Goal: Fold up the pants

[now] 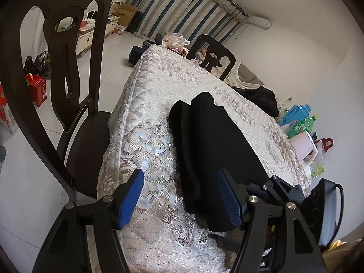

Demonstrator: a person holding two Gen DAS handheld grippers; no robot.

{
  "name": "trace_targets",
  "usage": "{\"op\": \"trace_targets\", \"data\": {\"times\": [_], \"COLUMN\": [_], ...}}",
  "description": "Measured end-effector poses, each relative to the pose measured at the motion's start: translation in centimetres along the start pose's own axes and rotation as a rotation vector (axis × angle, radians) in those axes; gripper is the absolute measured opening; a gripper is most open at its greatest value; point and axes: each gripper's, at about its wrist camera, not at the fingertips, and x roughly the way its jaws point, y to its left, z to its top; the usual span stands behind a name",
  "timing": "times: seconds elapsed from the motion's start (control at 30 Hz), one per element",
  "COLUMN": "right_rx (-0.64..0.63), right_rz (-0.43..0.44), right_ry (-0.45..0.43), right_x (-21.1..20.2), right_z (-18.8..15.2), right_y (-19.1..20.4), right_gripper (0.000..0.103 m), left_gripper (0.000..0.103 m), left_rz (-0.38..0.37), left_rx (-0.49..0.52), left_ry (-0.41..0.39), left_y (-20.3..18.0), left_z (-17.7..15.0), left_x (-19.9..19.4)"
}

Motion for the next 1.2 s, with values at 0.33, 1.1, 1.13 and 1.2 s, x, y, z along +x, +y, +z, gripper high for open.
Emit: {"op": "trace_targets", "data": {"times": [0.33,1.1,1.13,1.2], "right_rx": [0.079,0.178,0.186,0.197], "right_rz": [-0.01,-0.02,-0.019,-0.017], "right_ry": [0.049,0.017,0.014,0.011], "right_x": [1.6,0.9,0.8,0.7], "right_z": [1.3,1.2,1.2,1.1], "right_y": [-1.6,-2.9,-2.9,-2.9], "right_gripper": [0.078,0.067,0.067,0.067], "left_gripper": [0.07,0.079,0.08,0.081], "left_rz": [-0.028,-0.133,-0.141,-0.165], "left_rx": [-0.048,-0.169,-0.174,-0.175], "left_ry": [0.016,0.122,0.125,0.138], "left_y": [0.4,0.6,0.5,0.3], "left_z": [0.6,1.3,1.3,1.5], "left_x": [1.3,5.1,5.3,5.8]}}
